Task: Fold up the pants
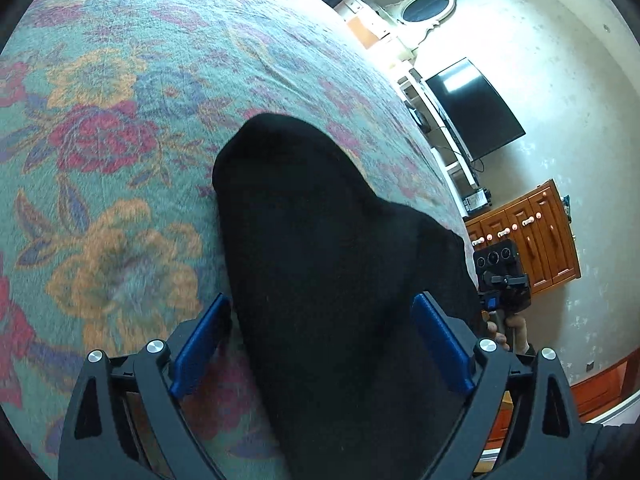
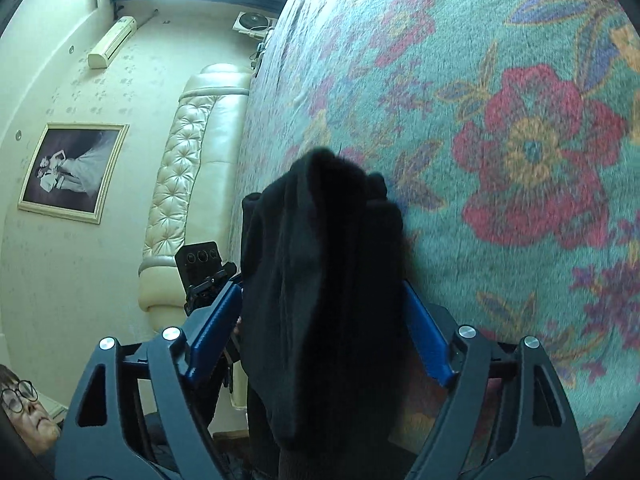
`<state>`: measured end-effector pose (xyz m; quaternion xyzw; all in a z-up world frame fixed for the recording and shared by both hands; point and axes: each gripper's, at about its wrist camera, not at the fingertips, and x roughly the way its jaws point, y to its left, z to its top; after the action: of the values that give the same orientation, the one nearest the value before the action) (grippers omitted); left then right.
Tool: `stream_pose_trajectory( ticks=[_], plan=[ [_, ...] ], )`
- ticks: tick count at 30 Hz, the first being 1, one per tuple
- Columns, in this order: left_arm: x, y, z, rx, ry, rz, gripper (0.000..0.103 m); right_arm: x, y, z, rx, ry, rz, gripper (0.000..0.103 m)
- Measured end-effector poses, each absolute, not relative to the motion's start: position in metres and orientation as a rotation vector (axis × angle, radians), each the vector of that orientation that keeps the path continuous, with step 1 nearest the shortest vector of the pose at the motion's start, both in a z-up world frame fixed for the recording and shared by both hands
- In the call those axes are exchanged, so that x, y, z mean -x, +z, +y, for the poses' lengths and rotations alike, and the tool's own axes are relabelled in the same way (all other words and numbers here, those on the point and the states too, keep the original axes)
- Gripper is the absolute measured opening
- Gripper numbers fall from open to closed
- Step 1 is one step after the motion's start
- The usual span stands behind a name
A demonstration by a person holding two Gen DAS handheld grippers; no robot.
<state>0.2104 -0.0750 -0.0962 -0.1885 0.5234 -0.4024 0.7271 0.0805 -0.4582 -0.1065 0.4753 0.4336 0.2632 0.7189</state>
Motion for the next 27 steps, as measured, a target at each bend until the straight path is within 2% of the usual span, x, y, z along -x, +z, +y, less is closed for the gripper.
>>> stream_pose_trajectory(
  ticks=[5, 10, 21, 27],
  plan=[
    [-0.179, -0.096, -0.084, 0.332, -0.923, 1.162, 0.091, -0.056, -0.106, -0.451, -1.06, 0.63, 0.916, 0.088],
    [-0.162, -0.097, -0.092, 0.237, -0.934, 1.118, 0.092, -0.045, -0.111, -0.455, -1.134, 0.67, 0.872, 0.089],
    [-0.172, -0.099, -0.096, 0.271, -0.955, 1.133, 0.092, -0.026, -0.114, -0.476, -1.149, 0.664, 0.827, 0.088],
    [-0.173, -0.099, -0.105, 0.26, -0.963, 1.101, 0.092, -0.009, -0.118, -0.482, -1.143, 0.692, 0.873, 0.088]
  ],
)
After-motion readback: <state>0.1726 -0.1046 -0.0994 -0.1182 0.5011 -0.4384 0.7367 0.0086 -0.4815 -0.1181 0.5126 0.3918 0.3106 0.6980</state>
